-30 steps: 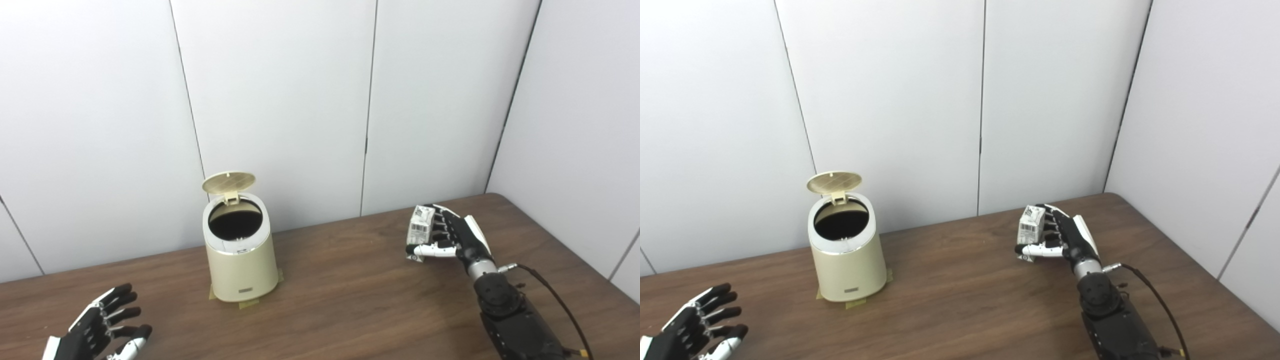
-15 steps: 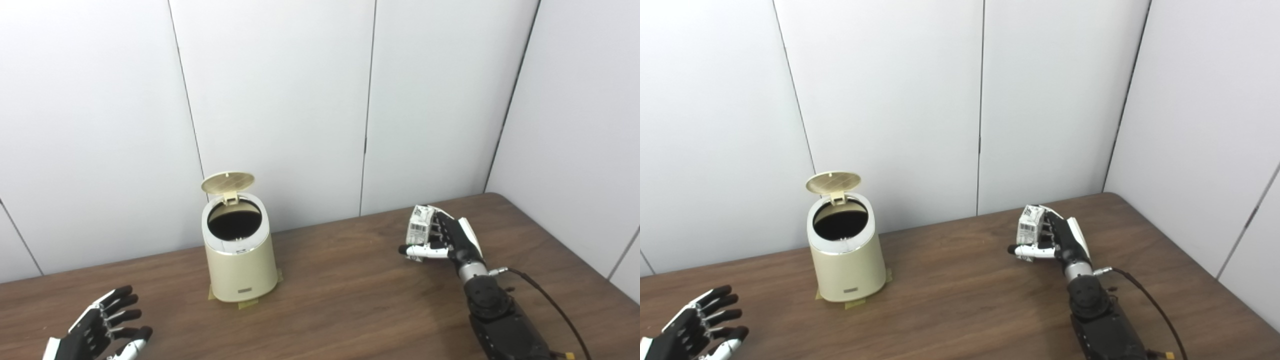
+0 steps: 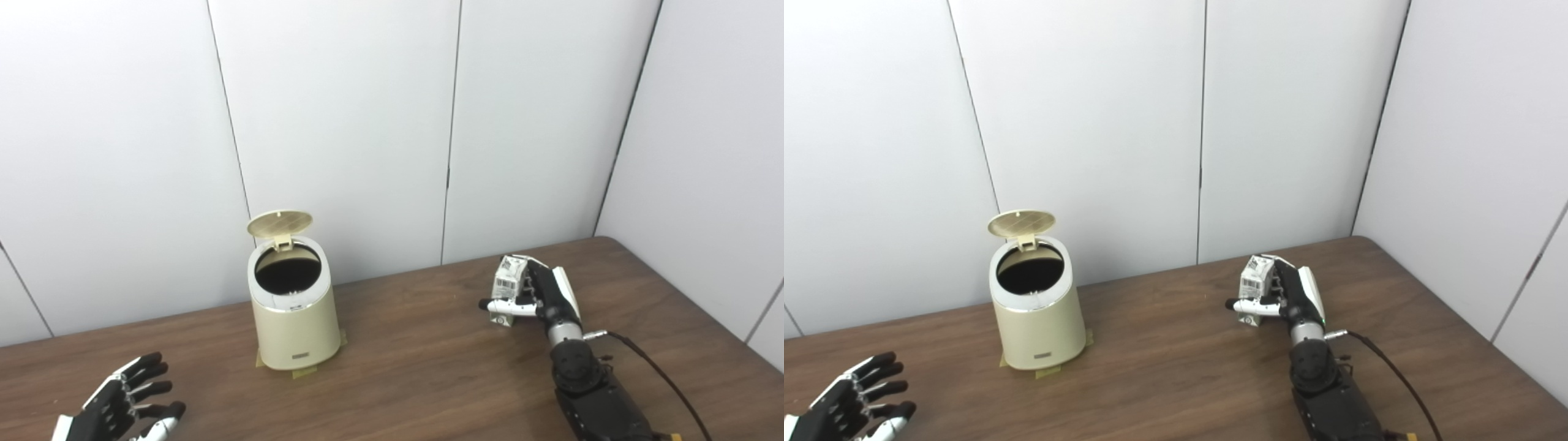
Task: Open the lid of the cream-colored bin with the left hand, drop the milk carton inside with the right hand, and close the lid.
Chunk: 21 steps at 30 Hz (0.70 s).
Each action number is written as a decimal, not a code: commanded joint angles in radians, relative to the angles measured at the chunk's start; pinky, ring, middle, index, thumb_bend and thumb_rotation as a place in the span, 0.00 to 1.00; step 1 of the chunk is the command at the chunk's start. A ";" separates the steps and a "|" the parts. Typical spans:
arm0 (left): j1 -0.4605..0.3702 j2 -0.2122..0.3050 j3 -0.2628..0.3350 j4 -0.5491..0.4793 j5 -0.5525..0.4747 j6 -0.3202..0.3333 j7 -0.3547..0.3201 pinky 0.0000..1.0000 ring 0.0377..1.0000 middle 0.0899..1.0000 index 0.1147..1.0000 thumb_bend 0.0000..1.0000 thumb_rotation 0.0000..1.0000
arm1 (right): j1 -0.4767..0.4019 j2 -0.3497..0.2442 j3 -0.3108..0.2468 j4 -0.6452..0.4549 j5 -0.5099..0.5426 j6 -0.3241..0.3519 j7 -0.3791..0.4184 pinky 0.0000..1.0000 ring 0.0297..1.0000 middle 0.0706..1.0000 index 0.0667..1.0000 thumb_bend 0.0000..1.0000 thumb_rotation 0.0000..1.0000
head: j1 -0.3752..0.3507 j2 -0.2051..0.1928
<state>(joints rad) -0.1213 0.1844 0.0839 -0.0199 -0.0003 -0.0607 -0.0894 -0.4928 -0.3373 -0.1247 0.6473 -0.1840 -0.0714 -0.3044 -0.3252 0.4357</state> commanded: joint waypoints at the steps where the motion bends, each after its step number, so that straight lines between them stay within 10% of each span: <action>1: -0.030 0.009 0.001 -0.014 0.002 -0.028 0.007 0.58 0.70 0.76 0.76 0.54 0.00 | -0.049 -0.012 -0.008 -0.010 -0.014 -0.060 -0.045 0.39 0.43 0.44 0.49 0.54 0.01 | 0.001 -0.001; 21: -0.036 0.006 -0.007 0.020 0.021 -0.048 0.012 0.60 0.70 0.75 0.75 0.56 0.02 | -0.024 0.014 0.037 -0.183 -0.045 -0.113 -0.036 0.38 0.40 0.42 0.49 0.52 0.00 | 0.030 0.006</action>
<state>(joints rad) -0.1218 0.1826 0.0781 0.0109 0.0137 -0.0625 -0.0859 -0.4629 -0.3154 -0.0906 0.5237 -0.2270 -0.1061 -0.3460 -0.2961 0.4403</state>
